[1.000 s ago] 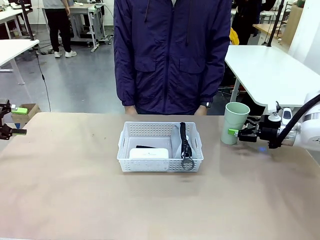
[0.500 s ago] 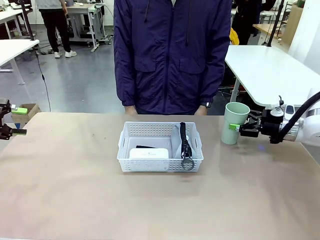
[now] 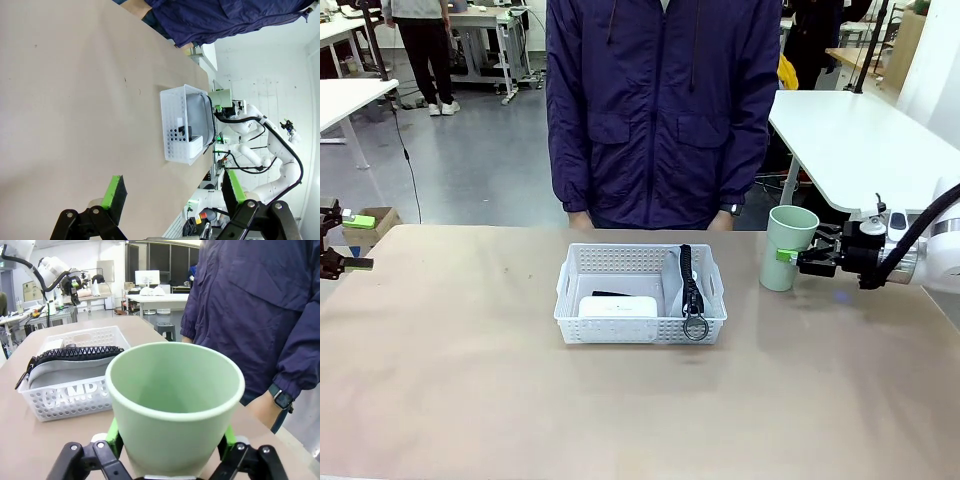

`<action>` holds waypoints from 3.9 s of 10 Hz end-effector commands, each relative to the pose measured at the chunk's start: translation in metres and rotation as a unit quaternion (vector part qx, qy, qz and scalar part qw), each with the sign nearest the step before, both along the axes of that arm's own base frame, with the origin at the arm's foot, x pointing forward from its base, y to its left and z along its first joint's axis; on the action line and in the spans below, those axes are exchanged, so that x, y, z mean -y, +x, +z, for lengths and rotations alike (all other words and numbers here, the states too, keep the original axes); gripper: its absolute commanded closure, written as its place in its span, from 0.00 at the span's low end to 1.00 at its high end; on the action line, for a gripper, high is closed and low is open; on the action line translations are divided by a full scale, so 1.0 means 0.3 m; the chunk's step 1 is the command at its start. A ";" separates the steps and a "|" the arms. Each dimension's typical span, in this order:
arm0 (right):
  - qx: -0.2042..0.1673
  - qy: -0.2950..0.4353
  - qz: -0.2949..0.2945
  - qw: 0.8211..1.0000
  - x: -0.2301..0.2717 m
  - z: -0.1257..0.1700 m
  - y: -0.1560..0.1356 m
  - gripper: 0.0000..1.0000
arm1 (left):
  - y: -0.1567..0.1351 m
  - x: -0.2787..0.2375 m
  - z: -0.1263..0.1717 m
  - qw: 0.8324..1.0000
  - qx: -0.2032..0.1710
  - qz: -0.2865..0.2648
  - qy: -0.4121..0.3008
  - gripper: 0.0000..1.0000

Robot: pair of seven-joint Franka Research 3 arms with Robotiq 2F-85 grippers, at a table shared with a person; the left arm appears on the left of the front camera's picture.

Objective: Efficiently arrange items inside the basket to fit them all.
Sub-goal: Pick up the Reusable plastic cup and place it inside the Organizing basket.

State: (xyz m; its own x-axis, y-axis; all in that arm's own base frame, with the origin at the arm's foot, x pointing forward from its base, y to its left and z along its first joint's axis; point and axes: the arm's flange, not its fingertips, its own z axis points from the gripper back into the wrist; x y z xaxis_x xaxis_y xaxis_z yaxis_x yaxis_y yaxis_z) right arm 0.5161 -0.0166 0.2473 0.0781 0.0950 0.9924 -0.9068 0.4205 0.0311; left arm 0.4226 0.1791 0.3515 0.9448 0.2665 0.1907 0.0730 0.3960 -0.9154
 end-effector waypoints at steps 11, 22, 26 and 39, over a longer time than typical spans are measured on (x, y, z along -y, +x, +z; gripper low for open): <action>-0.045 -0.155 0.151 0.975 -0.124 0.603 -0.279 0.67 | -0.013 0.007 0.006 1.000 0.002 0.000 0.004 0.00; -0.037 -0.262 0.277 0.924 -0.836 0.880 -0.154 0.11 | -0.013 0.007 0.006 1.000 0.002 0.000 0.004 0.00; -0.026 -0.462 0.262 0.847 -1.223 0.842 -0.162 0.11 | -0.013 0.007 0.006 1.000 0.002 0.000 0.004 0.00; -0.128 -0.514 0.271 0.804 -1.389 0.388 0.111 0.11 | -0.013 0.007 0.006 1.000 0.002 0.000 0.004 0.00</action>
State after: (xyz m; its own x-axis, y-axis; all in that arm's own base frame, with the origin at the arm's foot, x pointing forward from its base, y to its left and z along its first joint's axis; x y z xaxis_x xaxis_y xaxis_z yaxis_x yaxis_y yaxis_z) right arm 0.5433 0.3919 0.3554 -0.0822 0.9278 0.3639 -0.9847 -0.1319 0.1139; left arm 0.4223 0.1787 0.3512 0.9448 0.2667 0.1900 0.0723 0.3959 -0.9154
